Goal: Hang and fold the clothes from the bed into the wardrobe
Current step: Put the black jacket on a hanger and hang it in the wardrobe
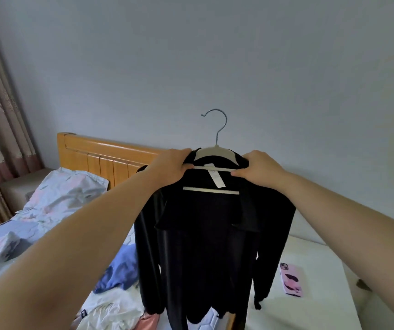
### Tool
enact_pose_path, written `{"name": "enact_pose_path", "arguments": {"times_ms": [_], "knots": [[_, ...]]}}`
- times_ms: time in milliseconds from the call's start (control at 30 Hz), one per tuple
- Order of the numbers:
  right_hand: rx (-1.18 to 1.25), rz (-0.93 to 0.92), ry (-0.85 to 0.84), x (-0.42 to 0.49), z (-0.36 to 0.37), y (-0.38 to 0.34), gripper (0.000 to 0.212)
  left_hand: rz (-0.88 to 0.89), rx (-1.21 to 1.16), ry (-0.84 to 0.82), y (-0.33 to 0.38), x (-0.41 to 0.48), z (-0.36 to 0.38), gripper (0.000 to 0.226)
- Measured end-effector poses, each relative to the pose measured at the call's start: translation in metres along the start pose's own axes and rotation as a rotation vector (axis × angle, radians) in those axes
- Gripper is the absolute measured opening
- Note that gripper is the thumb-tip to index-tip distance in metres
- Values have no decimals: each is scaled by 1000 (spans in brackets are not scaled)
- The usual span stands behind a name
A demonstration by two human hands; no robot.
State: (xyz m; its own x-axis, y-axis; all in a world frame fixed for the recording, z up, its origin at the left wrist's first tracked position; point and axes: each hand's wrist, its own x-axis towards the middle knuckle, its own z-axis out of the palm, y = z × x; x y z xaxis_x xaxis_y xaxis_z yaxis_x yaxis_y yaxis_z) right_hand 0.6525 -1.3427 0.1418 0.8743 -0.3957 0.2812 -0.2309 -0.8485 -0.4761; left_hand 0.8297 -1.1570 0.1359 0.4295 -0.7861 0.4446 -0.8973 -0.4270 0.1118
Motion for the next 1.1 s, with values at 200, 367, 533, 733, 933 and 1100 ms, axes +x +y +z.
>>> {"name": "enact_pose_path", "arguments": {"times_ms": [200, 367, 533, 733, 933, 1100], "knots": [[-100, 192, 213, -77, -21, -6, 18, 228, 19, 47, 47, -5, -3, 22], [-195, 341, 299, -149, -45, -10, 22, 367, -26, 54, 101, -24, -5, 23], [-233, 474, 357, -223, -71, -12, 26, 520, -91, 26, 160, -36, -8, 24], [-312, 642, 394, -322, -114, -13, 22, 658, -235, -50, 253, -56, -3, 27], [-379, 846, 478, -442, -156, -12, 24, 845, -364, -80, 374, -93, 0, 26], [-409, 1025, 569, -555, -181, -25, 18, 1023, -467, -111, 478, -142, -8, 27]]}}
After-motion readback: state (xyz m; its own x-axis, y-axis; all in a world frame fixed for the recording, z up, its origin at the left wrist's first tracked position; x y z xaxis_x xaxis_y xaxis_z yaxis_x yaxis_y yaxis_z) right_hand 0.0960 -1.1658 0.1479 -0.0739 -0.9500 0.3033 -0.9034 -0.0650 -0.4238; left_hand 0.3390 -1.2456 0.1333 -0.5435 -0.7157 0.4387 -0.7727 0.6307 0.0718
